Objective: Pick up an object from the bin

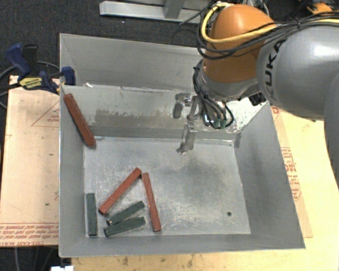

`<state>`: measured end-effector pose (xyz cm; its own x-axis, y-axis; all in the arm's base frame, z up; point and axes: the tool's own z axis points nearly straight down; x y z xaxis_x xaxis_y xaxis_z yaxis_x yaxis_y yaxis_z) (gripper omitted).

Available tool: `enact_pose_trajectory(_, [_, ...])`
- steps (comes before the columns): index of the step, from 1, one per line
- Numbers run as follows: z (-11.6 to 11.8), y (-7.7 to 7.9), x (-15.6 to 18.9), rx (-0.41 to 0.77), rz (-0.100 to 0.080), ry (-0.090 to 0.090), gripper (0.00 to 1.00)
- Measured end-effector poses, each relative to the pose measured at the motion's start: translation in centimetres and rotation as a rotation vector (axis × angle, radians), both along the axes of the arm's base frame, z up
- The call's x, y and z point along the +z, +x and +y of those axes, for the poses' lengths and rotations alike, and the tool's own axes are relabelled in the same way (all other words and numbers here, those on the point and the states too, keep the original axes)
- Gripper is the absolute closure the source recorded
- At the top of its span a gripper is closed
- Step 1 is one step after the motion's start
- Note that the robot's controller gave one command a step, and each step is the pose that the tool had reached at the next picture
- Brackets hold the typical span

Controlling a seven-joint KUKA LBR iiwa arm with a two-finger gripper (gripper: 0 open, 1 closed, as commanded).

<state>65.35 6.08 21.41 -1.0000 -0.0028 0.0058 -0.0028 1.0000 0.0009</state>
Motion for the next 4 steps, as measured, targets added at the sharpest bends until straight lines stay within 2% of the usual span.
enact_pose_trajectory(1, [8.1, -2.2, -6.7, 0.011, 0.001, 0.003, 0.00])
enact_pose_trajectory(2, [9.9, -7.7, -14.8, 0.088, 0.002, 0.000, 0.00])
enact_pose_trajectory(3, [9.8, -7.3, -14.3, 0.084, -0.008, 0.001, 1.00])
enact_pose_trajectory(4, [14.5, -9.2, -14.4, 0.678, -0.011, 0.004, 1.00])
